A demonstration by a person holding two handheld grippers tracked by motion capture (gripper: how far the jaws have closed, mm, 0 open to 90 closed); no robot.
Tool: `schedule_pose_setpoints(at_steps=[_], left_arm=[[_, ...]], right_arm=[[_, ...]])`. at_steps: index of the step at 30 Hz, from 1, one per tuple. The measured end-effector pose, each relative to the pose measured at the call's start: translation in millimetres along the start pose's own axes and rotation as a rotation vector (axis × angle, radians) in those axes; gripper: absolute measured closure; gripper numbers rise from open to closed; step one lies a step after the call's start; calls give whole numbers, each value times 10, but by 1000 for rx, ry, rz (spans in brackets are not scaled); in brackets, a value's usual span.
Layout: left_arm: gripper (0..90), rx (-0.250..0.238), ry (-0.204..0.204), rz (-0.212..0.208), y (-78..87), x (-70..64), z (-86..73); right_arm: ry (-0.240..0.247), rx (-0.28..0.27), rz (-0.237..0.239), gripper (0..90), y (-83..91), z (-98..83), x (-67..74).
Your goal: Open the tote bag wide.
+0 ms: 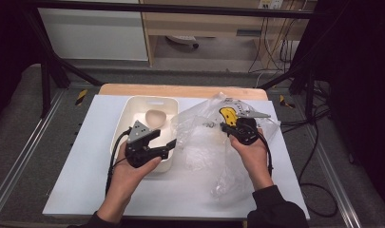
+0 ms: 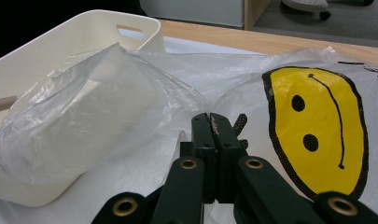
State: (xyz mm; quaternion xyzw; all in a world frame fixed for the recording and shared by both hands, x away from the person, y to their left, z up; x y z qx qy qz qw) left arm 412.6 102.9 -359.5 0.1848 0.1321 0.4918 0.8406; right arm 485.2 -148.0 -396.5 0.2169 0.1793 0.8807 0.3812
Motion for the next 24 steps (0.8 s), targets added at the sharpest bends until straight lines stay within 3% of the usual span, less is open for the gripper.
schedule_pose_setpoints(at_steps=[2, 5, 16, 24], left_arm=[[196, 3, 11, 20, 31, 64, 25], [152, 8, 20, 33, 71, 159, 33], [74, -8, 74, 41, 209, 442, 59], [73, 15, 92, 77, 301, 621, 25]], right_arm=[[-1, 3, 1, 900, -6, -8, 2], [3, 6, 2, 900, -20, -20, 9], [6, 12, 8, 900, -36, -50, 23], [4, 11, 11, 900, -33, -55, 13]])
Point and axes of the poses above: each handheld gripper's, and its own axes: y roughly backward along the jaws, z roughly out of its top, x roughly to its left, the point moved 7 cm from there along -y, roughly forward along the jaws, and after that the axes turned 9 degrees about z, right-handed, at the moved point
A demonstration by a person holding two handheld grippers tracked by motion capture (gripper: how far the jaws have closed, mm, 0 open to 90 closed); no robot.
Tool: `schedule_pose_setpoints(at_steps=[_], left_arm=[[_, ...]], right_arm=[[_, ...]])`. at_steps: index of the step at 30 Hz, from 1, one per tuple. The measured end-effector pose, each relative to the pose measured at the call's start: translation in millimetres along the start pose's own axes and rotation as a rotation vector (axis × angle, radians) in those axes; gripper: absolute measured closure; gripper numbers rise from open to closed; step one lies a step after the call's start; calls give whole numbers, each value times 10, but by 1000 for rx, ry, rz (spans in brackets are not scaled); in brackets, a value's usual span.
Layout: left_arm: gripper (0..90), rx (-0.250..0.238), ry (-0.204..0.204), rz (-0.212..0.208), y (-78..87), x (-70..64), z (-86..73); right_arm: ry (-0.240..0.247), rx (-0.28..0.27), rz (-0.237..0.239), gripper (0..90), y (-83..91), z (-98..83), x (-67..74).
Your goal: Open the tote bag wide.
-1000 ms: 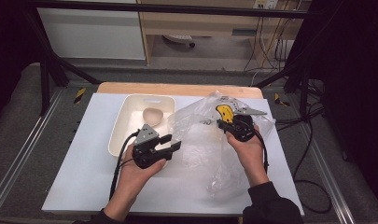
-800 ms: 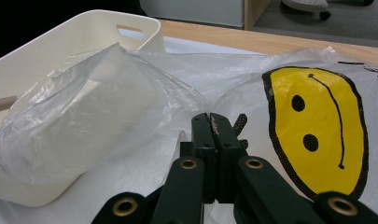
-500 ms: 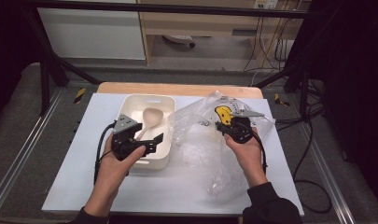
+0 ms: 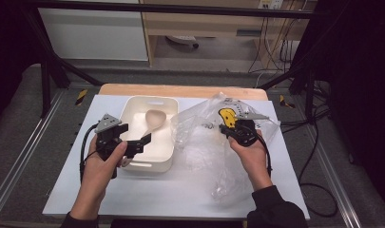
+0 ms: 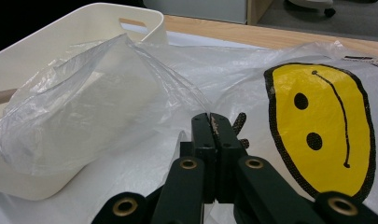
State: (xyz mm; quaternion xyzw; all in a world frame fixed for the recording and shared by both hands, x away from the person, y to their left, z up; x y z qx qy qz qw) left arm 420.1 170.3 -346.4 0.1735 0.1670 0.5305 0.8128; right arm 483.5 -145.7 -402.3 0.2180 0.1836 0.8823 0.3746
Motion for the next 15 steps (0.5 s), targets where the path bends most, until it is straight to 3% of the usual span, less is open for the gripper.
schedule_pose_setpoints(at_steps=[8, 15], left_arm=[[80, 11, 4, 28, 36, 153, -31], [83, 12, 5, 33, 40, 197, -78]], right_arm=[[1, 5, 8, 900, -8, -8, 0], [1, 5, 7, 900, 0, -6, 3]])
Point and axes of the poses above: each handheld gripper's, and its own axes: y roughly backward along the jaws, z roughly out of its top, x roughly to its left, the point moved 7 cm from there along -y, roughly forward along the jaws, and after that the axes turned 9 degrees about z, right-handed, at the moved point
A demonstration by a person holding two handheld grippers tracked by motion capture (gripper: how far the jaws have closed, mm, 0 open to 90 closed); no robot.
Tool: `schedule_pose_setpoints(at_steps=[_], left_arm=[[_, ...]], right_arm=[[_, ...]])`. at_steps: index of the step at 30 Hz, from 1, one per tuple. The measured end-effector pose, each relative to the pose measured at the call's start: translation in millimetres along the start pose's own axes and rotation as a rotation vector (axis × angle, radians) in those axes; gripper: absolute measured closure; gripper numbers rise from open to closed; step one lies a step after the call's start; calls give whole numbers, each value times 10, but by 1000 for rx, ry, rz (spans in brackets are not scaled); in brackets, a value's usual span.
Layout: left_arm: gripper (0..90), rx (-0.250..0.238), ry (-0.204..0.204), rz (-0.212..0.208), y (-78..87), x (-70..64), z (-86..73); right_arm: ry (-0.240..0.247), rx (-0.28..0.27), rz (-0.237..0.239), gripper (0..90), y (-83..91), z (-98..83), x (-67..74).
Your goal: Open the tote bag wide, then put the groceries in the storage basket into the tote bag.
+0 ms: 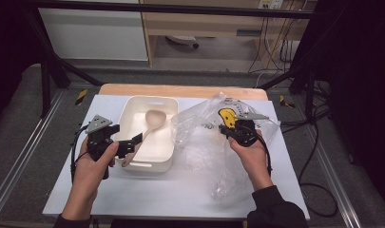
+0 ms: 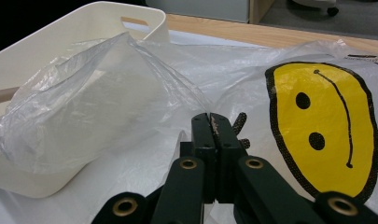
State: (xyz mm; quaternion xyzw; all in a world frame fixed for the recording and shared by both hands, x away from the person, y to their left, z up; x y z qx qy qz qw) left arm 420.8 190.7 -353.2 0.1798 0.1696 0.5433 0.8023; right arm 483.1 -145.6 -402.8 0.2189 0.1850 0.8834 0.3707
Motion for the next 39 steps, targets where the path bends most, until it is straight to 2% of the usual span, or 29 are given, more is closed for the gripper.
schedule_pose_setpoints(at_steps=[13, 19, 22, 24, 26, 28, 31, 33, 39], left_arm=[[85, 24, -11, -2, -9, 9, -49], [93, 16, -18, -6, 0, -5, -28], [118, 6, -33, -15, 0, -27, -18], [195, -3, -47, -24, 13, -44, -8], [209, -7, -49, -20, 16, -40, 1], [203, 19, -52, -19, -6, -19, 17], [189, 41, -44, 22, -33, 57, 72], [187, 59, -43, 29, -52, 88, 74], [234, 119, -20, 17, -174, 103, -99]], right_arm=[[0, 9, 5, 900, -24, -21, 1], [-3, 17, 6, 900, -39, -43, 8], [0, 22, 7, 900, -52, -58, 9], [-3, 21, 10, 900, -58, -58, 11], [5, 21, 14, 900, -65, -57, 25], [3, 23, 14, 900, -79, -58, 31], [11, 33, 12, 900, -94, -78, 36], [15, 39, 13, 900, -100, -91, 35], [4, 45, 9, 900, -124, -111, 10]])
Point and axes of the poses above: each handheld gripper's, and its own axes: y roughly backward along the jaws, z roughly out of its top, x roughly to its left, the point moved 7 cm from there along -y, roughly forward along the jaws, and after that the axes turned 9 degrees about z, right-handed, at the moved point
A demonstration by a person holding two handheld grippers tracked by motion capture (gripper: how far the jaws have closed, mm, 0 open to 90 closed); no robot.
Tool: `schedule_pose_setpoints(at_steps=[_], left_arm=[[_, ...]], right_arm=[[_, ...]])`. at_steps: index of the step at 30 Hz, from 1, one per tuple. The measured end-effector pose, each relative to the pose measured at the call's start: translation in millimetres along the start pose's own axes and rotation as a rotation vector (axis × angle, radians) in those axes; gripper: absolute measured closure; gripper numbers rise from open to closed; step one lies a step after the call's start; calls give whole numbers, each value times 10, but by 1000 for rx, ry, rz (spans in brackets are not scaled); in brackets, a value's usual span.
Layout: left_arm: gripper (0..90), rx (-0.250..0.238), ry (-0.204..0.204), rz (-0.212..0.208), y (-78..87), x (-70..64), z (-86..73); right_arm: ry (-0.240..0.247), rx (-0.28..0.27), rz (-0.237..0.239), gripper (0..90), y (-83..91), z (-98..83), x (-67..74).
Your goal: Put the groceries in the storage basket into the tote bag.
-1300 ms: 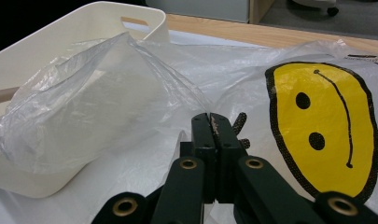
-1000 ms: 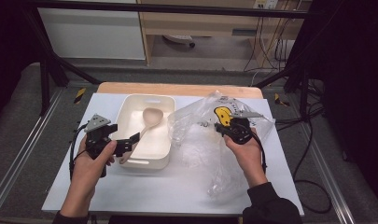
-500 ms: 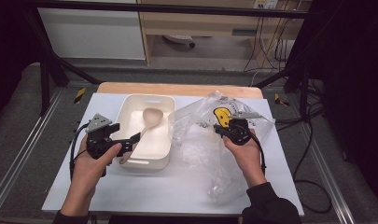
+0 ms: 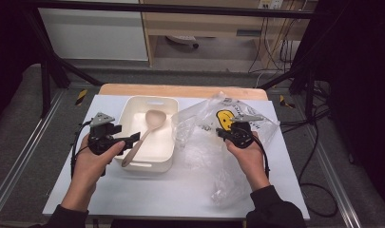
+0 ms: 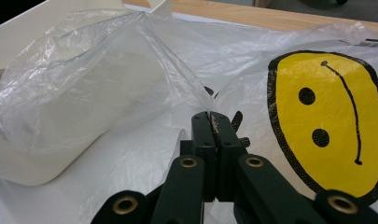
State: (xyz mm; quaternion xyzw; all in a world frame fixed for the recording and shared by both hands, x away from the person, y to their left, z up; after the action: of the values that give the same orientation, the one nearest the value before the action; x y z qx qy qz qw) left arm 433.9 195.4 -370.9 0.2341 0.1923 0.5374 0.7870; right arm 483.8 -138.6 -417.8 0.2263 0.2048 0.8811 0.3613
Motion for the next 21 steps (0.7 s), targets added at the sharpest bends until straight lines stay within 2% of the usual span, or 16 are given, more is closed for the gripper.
schedule_pose_setpoints(at_steps=[5, 12, 21], left_arm=[[304, 41, -8, -13, -88, -64, -168], [364, 98, -44, 1, -194, -119, -264], [510, 116, -30, 3, -240, -119, -357]], right_arm=[[2, 1, -4, 900, 1, -4, 4], [9, 3, -2, 900, -1, -9, -3], [7, 2, -3, 900, 5, -5, -1]])
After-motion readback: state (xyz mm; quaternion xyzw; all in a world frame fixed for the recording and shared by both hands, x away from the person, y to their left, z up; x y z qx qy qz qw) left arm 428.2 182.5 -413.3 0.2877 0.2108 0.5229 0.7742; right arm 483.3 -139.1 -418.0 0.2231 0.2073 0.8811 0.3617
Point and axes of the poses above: each handheld gripper's, and its own axes: y roughly backward along the jaws, z roughly out of its top, x roughly to its left, the point moved 7 cm from there along -y, roughly forward along the jaws, and after that the axes turned 9 degrees about z, right-handed, at the moved point
